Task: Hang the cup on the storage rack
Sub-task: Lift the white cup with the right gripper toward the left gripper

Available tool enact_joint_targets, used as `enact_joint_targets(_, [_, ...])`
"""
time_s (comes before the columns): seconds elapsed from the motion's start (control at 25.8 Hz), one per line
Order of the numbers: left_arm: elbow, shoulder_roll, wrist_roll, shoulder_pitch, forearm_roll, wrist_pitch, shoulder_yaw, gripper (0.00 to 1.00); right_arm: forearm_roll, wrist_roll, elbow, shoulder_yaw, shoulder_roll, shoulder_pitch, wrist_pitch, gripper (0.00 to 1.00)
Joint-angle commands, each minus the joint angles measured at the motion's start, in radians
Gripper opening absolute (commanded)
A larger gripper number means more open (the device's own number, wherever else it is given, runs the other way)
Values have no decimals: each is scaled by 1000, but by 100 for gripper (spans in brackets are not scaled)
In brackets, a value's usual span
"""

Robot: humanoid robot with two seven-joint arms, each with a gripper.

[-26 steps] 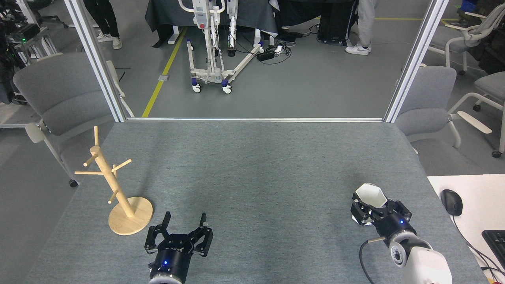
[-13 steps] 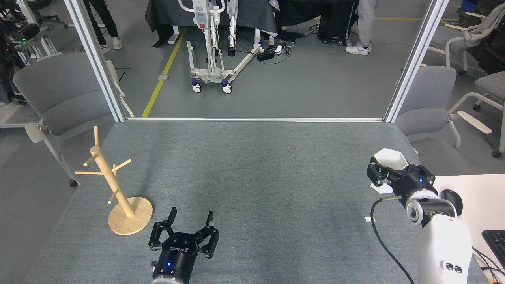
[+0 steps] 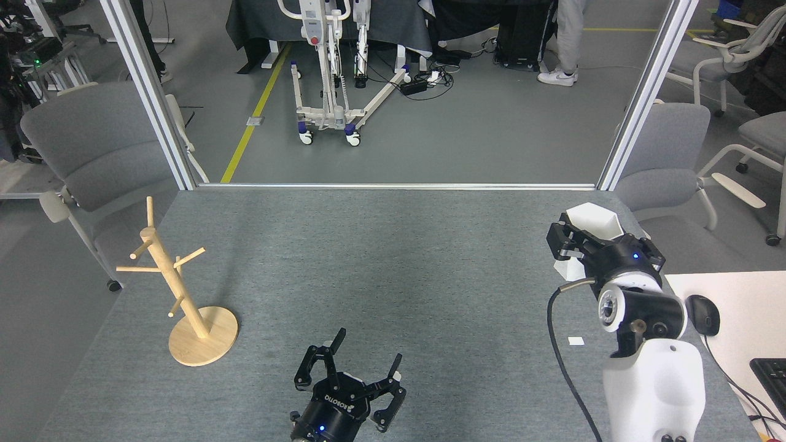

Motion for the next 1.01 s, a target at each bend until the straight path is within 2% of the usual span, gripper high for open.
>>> enact_joint_targets(0.0, [49,-3,-9,-76,-18,-9,-30,99,14,17,-31,132,2,1,159,16])
enact_joint_targets(0.15, [78,0,-20,-142,-22,-18,-99,99,67,17,-28,276,20,5,294,14])
enact_joint_targets(0.27, [108,-7,-91,-184,-22,-55,-129,99,109,16,-18,362,48,8,401,14])
enact_joint_targets(0.54, [207,-44,-135,-291,-10,-75,-157,99,201,17,30,494,128,26,550,14])
enact_joint_targets(0.77, [280,-46,-161,-360,27,-129,-155,99,204,17,65,514,140,29,556,15])
enact_joint_targets(0.97, [315,-47,-230,-411,94,-140,-157,99,202,17,100,531,152,31,556,15])
